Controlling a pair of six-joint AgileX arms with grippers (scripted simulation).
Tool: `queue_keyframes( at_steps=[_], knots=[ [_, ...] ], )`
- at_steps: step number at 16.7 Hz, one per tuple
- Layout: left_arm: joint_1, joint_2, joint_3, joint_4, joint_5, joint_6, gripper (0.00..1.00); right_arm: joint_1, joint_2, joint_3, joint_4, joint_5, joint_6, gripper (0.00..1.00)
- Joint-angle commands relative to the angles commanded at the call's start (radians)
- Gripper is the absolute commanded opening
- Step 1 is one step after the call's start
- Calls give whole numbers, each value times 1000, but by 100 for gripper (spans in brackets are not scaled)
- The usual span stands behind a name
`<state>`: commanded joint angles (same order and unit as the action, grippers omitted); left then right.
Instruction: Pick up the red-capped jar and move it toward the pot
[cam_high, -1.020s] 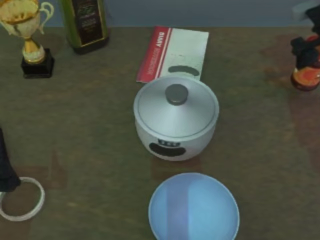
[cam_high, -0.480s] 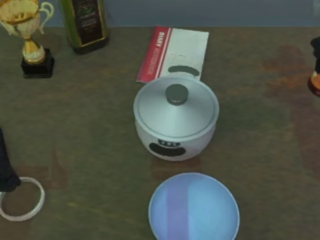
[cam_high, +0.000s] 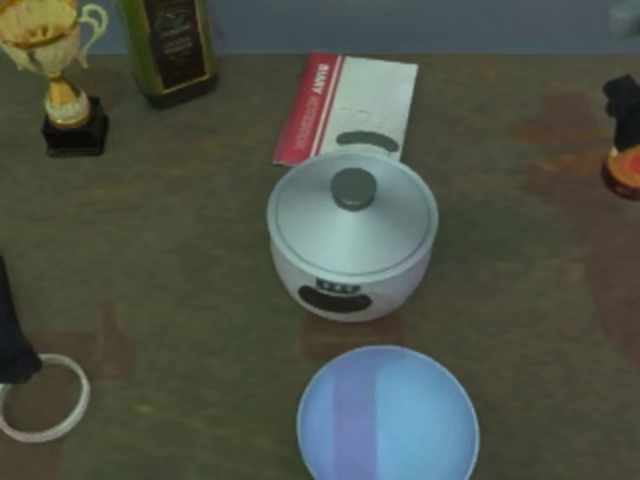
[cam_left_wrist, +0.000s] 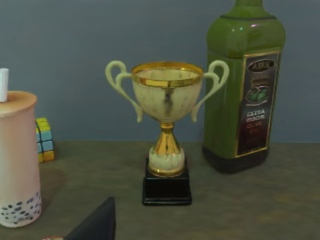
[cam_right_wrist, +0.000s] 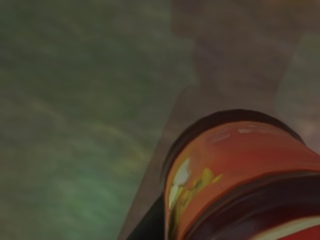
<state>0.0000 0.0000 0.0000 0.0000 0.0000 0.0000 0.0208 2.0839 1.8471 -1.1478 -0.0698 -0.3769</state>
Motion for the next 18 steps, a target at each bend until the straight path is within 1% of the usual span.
queue_keyframes(
  at_steps=[2,7,10,13,18],
  knots=[
    [0,0,0,0,0,0,100,42,-4,-34,29,18,97,0],
    [0,0,0,0,0,0,100,173,-27,-154,128,79,456,0],
    [0,0,0,0,0,0,100,244,-43,-220,182,112,617,0],
    [0,0,0,0,0,0,100,280,-53,-256,210,128,682,0],
    [0,0,0,0,0,0,100,277,-48,-256,212,125,684,0]
  ],
)
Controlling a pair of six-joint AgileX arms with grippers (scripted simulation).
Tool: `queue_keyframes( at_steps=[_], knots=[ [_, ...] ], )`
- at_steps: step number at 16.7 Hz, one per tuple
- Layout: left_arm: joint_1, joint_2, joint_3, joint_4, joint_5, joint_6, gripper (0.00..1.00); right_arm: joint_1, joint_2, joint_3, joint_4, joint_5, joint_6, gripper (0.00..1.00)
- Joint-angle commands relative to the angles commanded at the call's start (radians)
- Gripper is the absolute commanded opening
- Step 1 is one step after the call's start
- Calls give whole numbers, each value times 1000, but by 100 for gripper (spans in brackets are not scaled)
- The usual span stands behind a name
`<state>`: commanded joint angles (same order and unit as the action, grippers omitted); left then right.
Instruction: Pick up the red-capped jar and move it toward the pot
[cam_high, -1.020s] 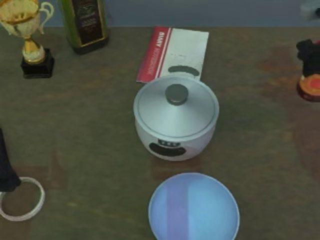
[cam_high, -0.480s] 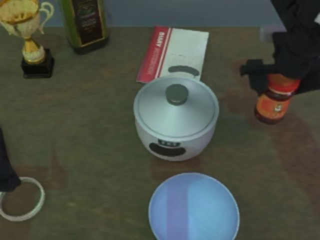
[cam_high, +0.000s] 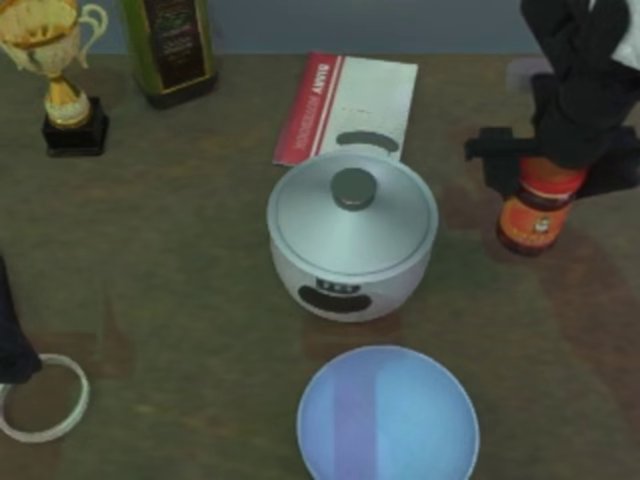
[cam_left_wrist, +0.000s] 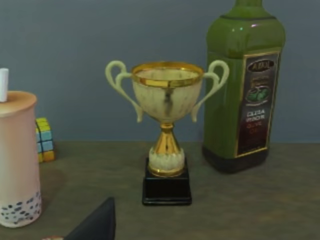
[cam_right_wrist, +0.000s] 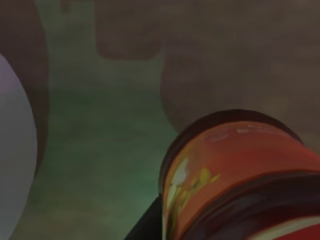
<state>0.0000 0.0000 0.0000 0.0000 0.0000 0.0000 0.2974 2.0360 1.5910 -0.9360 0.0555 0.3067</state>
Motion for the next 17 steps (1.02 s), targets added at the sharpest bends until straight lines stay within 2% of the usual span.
queue_keyframes(
  at_steps=[7,11,17],
  knots=[
    [0,0,0,0,0,0,100,2,64,-88,156,3,0,0],
    [0,0,0,0,0,0,100,2,68,-93,165,4,-1,0],
    [0,0,0,0,0,0,100,2,68,-93,165,4,-1,45]
  ],
)
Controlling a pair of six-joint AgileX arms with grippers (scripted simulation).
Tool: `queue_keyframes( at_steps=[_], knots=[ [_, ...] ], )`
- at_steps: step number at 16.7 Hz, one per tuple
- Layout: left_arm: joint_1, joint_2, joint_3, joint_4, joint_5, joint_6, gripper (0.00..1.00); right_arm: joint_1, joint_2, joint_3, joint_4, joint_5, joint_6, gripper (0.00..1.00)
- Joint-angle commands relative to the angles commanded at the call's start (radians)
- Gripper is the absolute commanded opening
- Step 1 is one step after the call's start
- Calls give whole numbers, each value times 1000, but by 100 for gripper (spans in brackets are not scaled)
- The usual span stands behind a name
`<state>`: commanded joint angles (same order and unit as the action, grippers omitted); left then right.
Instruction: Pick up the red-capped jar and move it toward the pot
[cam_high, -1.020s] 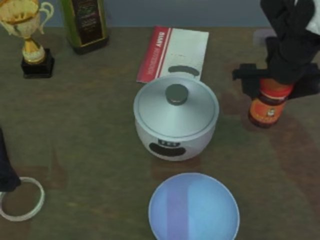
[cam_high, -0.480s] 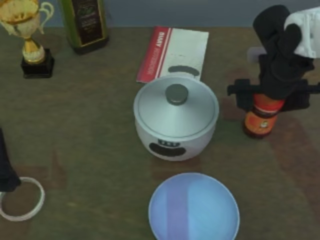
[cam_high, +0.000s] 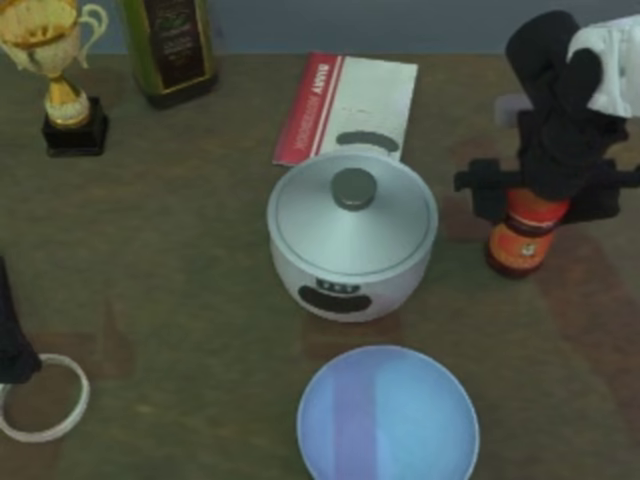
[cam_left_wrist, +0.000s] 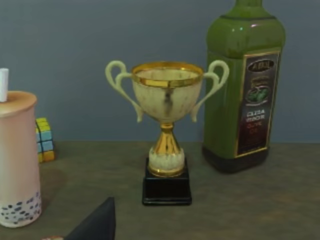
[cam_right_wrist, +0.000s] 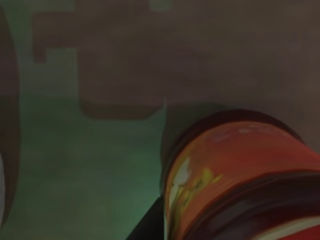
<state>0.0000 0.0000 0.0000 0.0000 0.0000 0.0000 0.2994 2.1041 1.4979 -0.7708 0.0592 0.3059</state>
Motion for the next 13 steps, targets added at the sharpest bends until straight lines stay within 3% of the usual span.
queue_keyframes(
  at_steps=[7,13],
  knots=[
    [0,0,0,0,0,0,100,0,0,0,0,0,0,98],
    [0,0,0,0,0,0,100,0,0,0,0,0,0,100]
  ],
)
